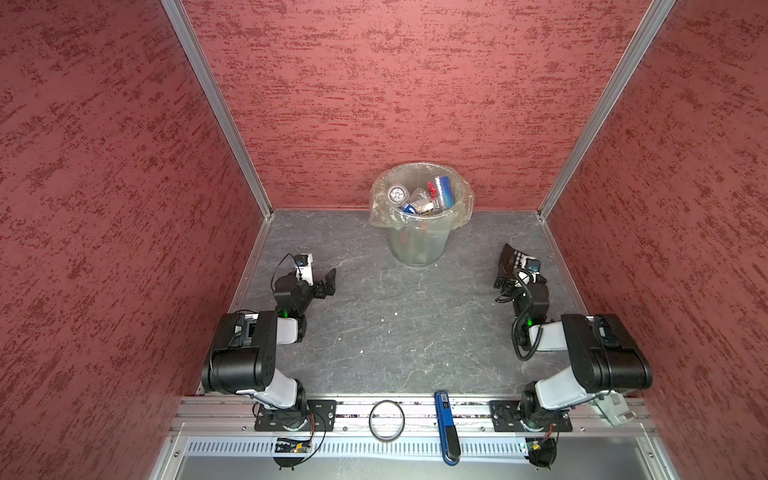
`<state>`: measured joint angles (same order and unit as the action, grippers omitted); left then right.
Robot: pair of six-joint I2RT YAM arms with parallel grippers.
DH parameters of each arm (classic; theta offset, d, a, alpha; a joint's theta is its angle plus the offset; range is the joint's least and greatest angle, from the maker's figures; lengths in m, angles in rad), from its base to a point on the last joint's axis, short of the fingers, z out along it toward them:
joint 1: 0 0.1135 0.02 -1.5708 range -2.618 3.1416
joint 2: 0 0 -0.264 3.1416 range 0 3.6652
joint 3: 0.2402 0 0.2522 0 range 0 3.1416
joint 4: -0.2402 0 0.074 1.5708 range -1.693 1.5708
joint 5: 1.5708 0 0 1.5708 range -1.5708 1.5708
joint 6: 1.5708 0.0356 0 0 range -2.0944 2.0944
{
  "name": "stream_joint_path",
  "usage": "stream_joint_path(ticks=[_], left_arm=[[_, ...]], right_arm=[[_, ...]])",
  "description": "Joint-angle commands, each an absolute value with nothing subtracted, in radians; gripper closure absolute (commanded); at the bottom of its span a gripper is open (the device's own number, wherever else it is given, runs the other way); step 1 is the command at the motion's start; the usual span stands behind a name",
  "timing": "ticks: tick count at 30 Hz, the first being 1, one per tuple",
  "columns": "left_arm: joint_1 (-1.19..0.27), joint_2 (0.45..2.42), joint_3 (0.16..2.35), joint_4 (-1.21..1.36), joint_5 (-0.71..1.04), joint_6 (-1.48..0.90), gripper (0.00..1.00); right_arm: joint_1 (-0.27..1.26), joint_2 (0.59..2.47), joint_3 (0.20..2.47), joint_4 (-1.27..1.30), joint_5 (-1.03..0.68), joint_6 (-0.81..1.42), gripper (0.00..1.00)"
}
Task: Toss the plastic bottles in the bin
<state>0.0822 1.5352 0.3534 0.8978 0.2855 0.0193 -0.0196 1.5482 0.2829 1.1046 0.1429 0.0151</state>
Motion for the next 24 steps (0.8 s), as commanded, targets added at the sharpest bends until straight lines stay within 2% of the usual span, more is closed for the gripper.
stream_joint_path(ticks=[1,24], left_arm=[[0.078,1.535,0.366,0.919,0.275,0.037,0.01],[0.093,1.534,0.368,0.914,0.299,0.027,0.01]], right_arm=[[-0.026,1.551,0.277,1.165,0.106,0.018,0.01],[-0.027,1.550,0.272,1.178,0.108,0.018,0.01]])
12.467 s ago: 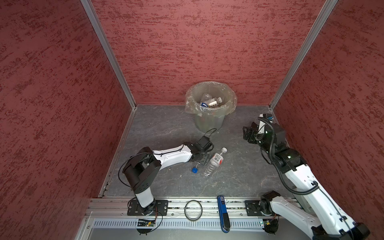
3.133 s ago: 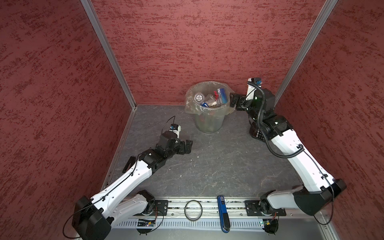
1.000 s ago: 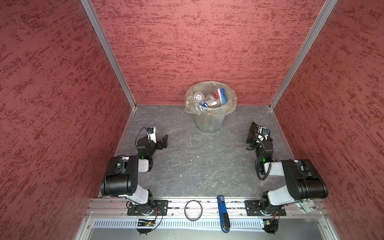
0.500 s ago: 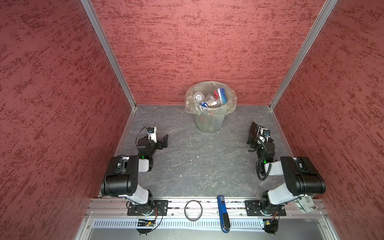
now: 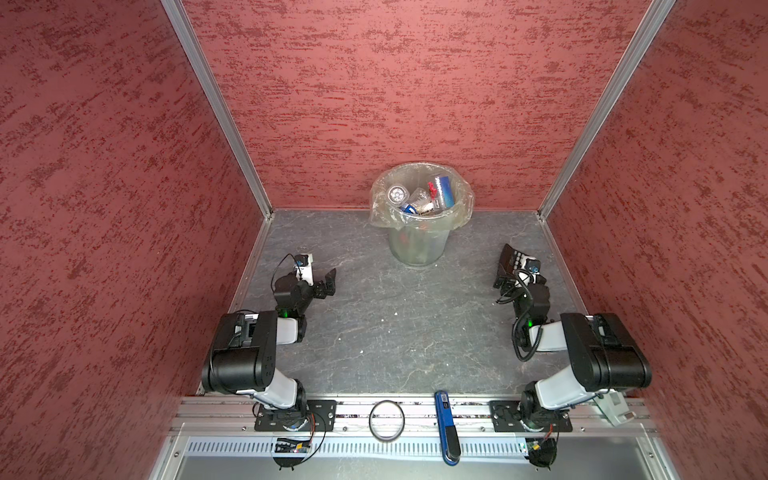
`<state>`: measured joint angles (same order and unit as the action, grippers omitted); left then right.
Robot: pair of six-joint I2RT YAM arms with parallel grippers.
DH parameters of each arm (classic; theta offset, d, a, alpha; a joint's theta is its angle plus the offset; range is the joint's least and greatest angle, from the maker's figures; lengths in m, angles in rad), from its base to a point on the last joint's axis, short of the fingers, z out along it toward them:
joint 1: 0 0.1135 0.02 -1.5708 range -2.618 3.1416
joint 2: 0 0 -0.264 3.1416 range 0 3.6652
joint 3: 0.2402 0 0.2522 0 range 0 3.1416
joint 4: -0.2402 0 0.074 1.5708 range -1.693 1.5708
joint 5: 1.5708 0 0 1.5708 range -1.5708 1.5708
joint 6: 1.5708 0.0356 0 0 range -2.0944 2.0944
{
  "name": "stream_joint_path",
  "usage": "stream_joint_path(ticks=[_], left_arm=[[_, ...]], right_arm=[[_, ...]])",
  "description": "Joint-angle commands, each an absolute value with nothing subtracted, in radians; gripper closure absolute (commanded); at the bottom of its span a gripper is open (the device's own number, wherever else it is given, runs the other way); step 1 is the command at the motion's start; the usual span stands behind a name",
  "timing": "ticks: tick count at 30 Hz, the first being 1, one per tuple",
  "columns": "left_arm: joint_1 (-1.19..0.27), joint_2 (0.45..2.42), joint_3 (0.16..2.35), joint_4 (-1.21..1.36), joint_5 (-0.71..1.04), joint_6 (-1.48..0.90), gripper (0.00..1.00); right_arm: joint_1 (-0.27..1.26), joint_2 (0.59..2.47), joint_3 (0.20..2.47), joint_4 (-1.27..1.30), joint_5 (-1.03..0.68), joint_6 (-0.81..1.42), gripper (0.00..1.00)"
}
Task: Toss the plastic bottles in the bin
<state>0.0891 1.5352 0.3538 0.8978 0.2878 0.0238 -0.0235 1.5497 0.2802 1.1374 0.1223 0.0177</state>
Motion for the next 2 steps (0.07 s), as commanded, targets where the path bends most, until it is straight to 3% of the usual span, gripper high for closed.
stream_joint_path(ticks=[1,2], left_arm=[[0.093,1.535,0.368,0.914,0.300,0.028,0.01],[0.094,1.535,0.368,0.914,0.299,0.027,0.01]], right_arm=[[-0.026,1.551,0.272,1.178,0.108,0.018,0.01],[-0.027,1.550,0.271,1.179,0.108,0.018,0.01]])
